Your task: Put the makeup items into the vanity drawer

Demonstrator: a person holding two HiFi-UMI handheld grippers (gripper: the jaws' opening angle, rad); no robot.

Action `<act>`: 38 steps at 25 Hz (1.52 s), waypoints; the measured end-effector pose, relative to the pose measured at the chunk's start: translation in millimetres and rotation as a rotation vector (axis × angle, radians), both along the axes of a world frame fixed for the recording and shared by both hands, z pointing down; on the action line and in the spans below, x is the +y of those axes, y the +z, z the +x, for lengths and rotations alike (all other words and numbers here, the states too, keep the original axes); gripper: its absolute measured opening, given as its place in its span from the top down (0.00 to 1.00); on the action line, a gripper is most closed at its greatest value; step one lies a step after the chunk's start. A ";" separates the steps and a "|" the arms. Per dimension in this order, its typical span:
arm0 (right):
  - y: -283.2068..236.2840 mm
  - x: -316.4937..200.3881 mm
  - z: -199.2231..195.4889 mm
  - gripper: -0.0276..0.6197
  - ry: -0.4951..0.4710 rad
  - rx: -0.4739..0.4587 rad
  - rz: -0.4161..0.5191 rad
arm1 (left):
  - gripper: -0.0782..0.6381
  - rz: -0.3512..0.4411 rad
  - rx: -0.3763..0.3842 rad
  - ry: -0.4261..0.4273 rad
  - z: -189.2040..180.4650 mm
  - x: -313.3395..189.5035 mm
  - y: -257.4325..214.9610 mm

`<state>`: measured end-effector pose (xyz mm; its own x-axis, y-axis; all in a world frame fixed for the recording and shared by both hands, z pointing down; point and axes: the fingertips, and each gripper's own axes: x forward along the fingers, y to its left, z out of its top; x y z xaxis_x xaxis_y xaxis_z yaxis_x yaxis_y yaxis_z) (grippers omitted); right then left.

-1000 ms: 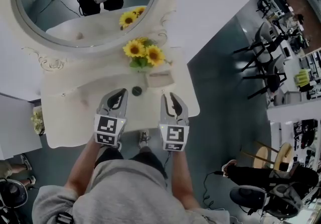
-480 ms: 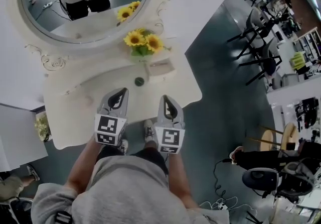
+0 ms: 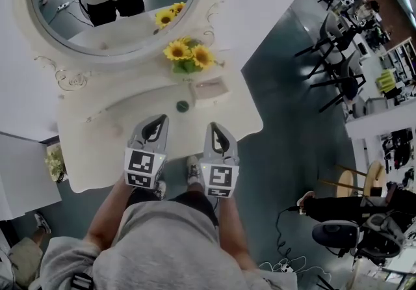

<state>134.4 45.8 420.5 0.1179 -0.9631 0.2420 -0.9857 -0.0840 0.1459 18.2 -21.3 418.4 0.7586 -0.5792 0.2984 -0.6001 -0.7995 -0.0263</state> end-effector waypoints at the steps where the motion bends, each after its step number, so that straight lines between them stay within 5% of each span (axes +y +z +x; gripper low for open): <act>1: 2.0 -3.5 -0.4 0.95 -0.011 0.001 -0.007 | 0.88 -0.003 -0.001 -0.006 0.5 -1.6 1.5; 27: 150.8 -114.2 -6.1 0.95 -0.385 -0.029 -0.303 | 0.88 -0.179 -0.094 -0.306 -9.1 -64.2 120.9; 38: 205.3 -129.2 -16.3 0.89 -0.462 0.045 -0.421 | 0.88 -0.232 -0.103 -0.366 -17.2 -62.5 156.5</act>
